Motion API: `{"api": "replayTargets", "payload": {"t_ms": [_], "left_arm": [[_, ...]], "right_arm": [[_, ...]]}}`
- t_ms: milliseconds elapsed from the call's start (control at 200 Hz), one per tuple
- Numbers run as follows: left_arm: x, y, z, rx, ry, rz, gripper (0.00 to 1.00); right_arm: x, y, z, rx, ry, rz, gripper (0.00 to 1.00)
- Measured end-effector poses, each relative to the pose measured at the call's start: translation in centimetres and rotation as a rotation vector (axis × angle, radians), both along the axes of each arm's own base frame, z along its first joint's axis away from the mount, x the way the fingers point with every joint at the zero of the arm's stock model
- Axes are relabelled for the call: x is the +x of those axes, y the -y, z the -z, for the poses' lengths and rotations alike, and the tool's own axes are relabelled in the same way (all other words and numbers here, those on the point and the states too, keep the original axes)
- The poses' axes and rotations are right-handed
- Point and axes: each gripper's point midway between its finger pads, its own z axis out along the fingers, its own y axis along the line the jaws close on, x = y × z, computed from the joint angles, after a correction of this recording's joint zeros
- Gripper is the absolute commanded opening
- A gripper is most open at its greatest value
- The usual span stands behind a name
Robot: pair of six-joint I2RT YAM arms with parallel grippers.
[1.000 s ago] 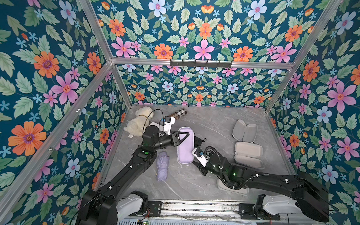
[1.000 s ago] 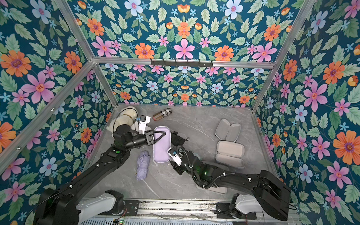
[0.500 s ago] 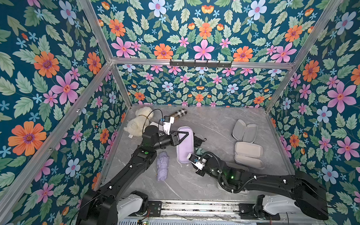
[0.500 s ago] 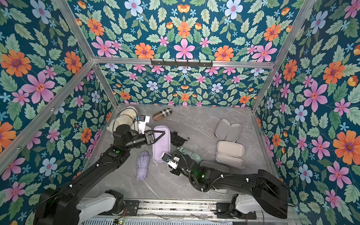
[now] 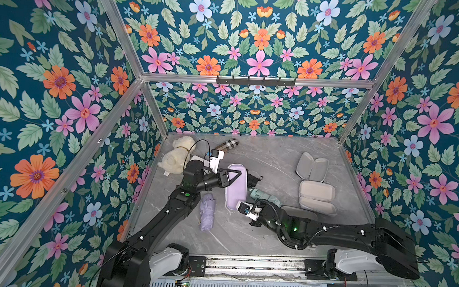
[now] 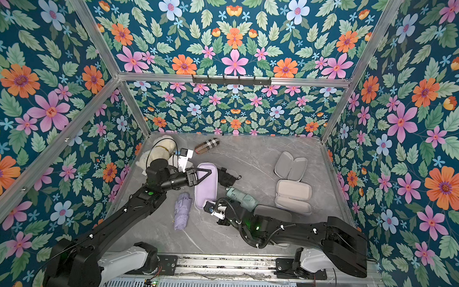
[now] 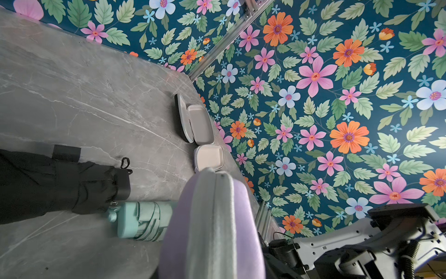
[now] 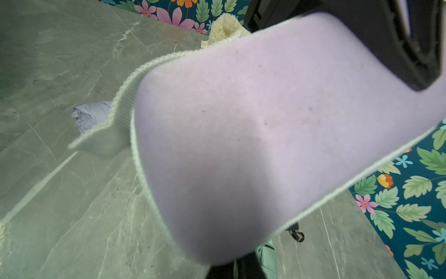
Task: Put umbrellas into zippered umbrella sleeves
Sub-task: Zip the zipper on the umbrella sleeve.
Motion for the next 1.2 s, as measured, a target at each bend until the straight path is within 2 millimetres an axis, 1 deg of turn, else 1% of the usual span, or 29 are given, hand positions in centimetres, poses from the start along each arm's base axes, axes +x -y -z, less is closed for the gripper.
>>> {"api": "replayTargets", "payload": {"t_ms": [150, 200, 325, 410, 535, 635, 715, 830, 895, 1005, 1060, 1120, 1160, 1200], "left_arm": [[1.0, -1.2, 0.6, -0.021, -0.049, -0.079, 0.0], [1.1, -1.4, 0.9, -0.031, -0.057, -0.096, 0.0], [1.5, -1.7, 2.4, -0.063, -0.096, -0.151, 0.0], [1.7, -1.7, 2.9, -0.085, -0.089, -0.207, 0.0], [2.0, -2.0, 2.9, -0.138, -0.066, -0.299, 0.0], [2.3, -3.1, 3.0, -0.175, -0.056, -0.375, 0.0], [2.6, -3.3, 3.2, -0.185, -0.059, -0.406, 0.0], [3.0, -2.7, 3.7, -0.198, -0.063, -0.417, 0.0], [3.0, -2.4, 3.8, -0.203, -0.054, -0.426, 0.0], [2.8, -2.1, 4.4, -0.197, -0.043, -0.443, 0.0], [2.8, -2.1, 4.9, -0.195, -0.043, -0.46, 0.0], [2.8, -2.5, 5.4, -0.2, -0.049, -0.488, 0.0], [2.8, -2.8, 5.4, -0.207, -0.05, -0.496, 0.0], [2.6, -2.9, 5.7, -0.203, -0.06, -0.487, 0.0]], "right_arm": [[-1.7, -0.9, 0.6, 0.024, -0.03, -0.018, 0.0], [-1.9, -1.1, 0.8, 0.038, -0.046, -0.004, 0.0], [-2.1, -1.9, 1.2, 0.089, -0.115, 0.03, 0.0], [-2.1, -2.5, 1.4, 0.122, -0.174, 0.053, 0.0], [-2.7, -4.3, 0.6, 0.215, -0.265, 0.042, 0.0], [-2.6, -4.8, 0.5, 0.265, -0.324, 0.069, 0.0], [-2.3, -5.3, 0.6, 0.3, -0.361, 0.093, 0.0], [-1.6, -7.0, 0.0, 0.319, -0.383, 0.118, 0.0], [-1.1, -7.3, 0.2, 0.317, -0.401, 0.139, 0.0], [-0.9, -7.7, 1.1, 0.304, -0.442, 0.178, 0.0], [-0.6, -7.5, 1.6, 0.3, -0.476, 0.201, 0.12], [-0.4, -7.6, 1.7, 0.331, -0.533, 0.201, 0.31], [-0.7, -7.8, 1.1, 0.378, -0.585, 0.163, 0.4], [-0.8, -7.7, -0.3, 0.438, -0.614, 0.126, 0.45]]}}
